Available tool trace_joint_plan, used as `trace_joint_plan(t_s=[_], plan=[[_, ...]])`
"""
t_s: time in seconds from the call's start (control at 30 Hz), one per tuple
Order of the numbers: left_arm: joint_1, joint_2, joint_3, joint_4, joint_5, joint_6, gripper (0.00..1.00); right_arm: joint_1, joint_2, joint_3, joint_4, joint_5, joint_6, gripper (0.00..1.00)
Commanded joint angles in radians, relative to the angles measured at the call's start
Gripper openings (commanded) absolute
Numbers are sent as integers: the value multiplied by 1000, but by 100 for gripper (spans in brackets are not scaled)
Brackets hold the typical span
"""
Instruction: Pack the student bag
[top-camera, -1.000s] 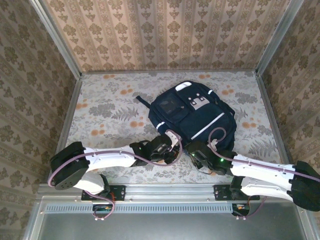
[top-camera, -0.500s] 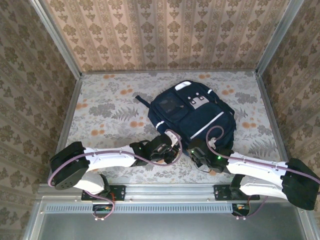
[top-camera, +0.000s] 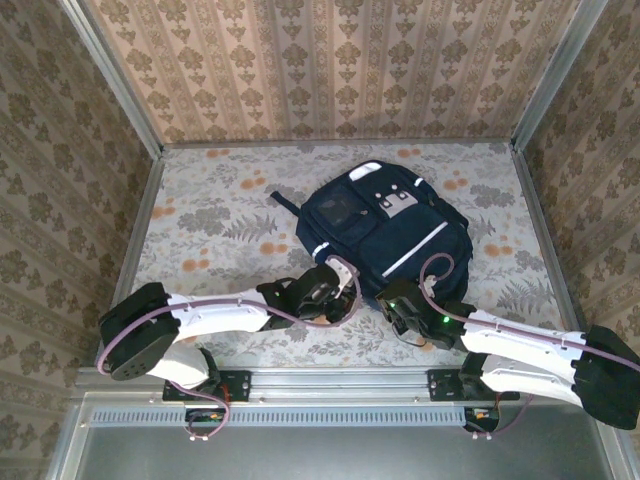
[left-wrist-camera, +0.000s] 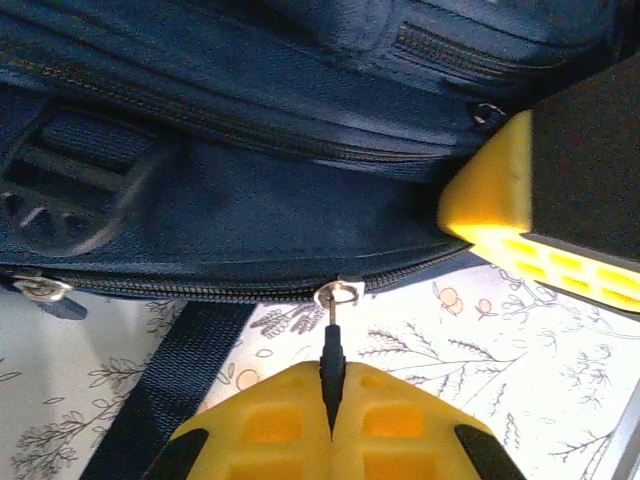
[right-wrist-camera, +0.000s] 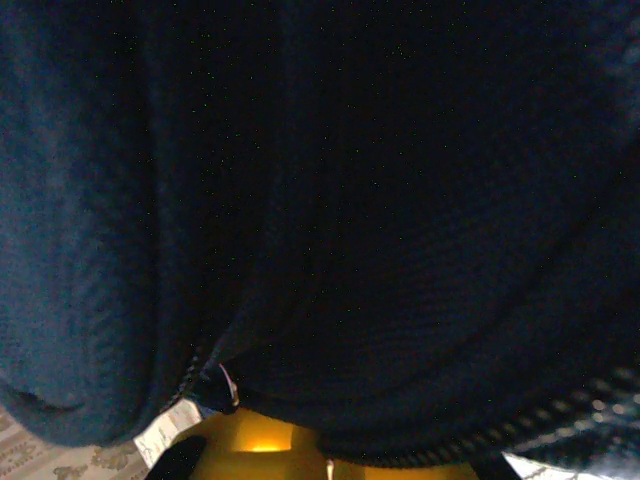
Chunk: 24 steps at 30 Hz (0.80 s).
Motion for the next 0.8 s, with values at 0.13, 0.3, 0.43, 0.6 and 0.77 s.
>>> trace_joint_plan(t_s=[0.13, 0.3, 0.43, 0.6, 0.77], plan=[[86, -23, -33, -15, -50, 0, 0, -22, -30, -30, -20, 76, -28, 0], [142, -18, -42, -11, -51, 8, 0, -24, -40, -41, 1, 70, -35, 0], [205, -5, -44, -10, -57, 11, 0, -23, -38, -38, 11, 66, -48, 0], [314, 9, -42, -18, -60, 11, 0, -24, -35, -35, 17, 64, -64, 0], [411, 16, -27, -20, -54, 11, 0, -21, 3, -28, 58, 41, -105, 0]])
